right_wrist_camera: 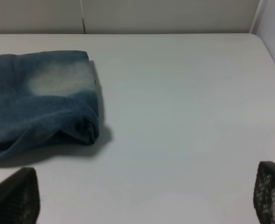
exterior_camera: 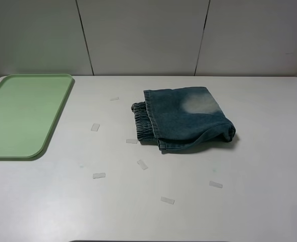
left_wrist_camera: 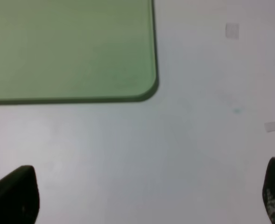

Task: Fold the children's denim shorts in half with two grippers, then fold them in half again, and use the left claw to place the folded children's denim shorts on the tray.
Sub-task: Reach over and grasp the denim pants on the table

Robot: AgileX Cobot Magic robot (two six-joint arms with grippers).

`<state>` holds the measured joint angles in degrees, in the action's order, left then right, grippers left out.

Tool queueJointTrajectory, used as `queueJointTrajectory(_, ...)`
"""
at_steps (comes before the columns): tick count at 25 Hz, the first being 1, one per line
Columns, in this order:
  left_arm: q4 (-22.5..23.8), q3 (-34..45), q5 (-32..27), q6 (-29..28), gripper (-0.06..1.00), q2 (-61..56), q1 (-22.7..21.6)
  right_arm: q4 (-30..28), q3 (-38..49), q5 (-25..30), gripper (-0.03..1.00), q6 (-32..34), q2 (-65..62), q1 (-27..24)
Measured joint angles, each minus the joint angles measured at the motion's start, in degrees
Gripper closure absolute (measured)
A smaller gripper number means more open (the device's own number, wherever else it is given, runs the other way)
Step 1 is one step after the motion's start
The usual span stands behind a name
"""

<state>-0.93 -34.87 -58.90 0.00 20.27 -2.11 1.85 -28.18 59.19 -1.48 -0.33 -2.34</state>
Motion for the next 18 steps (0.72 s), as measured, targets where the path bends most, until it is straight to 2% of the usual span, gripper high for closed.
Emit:
queueJointTrajectory(4, -2.55, -2.50, 5.97, 0.00, -0.01, 11.50, 3.68, 0.00, 0.00, 0.00, 0.27, 0.00, 0.00, 0.00)
queueJointTrajectory(10, -4.57, -7.88, 11.34, 0.00, -0.01, 30.45, 8.25, 0.00, 0.00, 0.00, 0.27, 0.00, 0.00, 0.00)
queueJointTrajectory(16, -10.35, -14.50, 18.77, 0.61, -0.01, 48.39, 12.82, 0.00, 0.00, 0.00, 0.27, 0.00, 0.00, 0.00)
queueJointTrajectory(18, -11.08, -15.31, 20.61, 0.61, -0.01, 50.71, 14.37, 0.00, 0.00, 0.00, 0.27, 0.00, 0.00, 0.00)
